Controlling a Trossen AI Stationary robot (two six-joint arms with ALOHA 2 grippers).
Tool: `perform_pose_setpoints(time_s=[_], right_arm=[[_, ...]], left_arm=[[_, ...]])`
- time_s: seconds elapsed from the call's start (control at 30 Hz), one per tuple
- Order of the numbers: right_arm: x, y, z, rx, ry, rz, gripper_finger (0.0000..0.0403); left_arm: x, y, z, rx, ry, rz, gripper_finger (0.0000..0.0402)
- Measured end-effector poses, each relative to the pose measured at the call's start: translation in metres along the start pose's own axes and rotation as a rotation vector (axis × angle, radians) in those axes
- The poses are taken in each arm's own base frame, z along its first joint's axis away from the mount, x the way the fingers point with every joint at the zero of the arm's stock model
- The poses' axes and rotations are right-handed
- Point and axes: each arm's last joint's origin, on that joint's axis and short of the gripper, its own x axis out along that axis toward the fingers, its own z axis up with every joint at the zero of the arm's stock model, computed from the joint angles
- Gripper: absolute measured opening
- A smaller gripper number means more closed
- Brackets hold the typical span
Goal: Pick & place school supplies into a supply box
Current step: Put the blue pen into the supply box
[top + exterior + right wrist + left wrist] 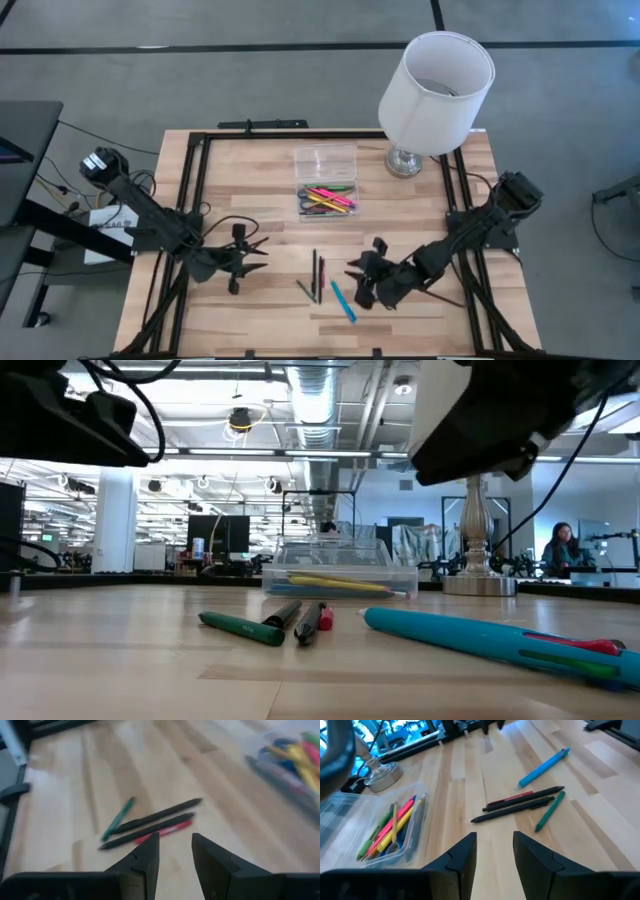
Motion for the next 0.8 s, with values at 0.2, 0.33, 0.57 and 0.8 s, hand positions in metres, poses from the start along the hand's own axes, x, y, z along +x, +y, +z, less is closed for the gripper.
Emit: perform_pose_setpoints(time_s=[0.2,0.33,0.57,0.8], right_arm=[[0.008,0.019,-0.021,0.058,0.033,0.059,0.0108],[0.015,0.035,-0.032,0.036,0.064,0.079,0.0108],[0.026,0.046,-0.038,0.026,0.114,0.069,0.0108],[0.038,0.036,-0.036,0.1,0.15,0.027,0.0108]], left_arm=[[-0.003,-0.003,0.0,0.021,-0.008,0.0,0.0123],[-0.003,-0.003,0.0,0.022,-0.007,0.004,0.0123],[-0.003,-0.003,0.0,0.021,-0.008,0.004,0.0123],[-0.003,-0.003,0.0,0.02,-0.008,0.004,0.0123]])
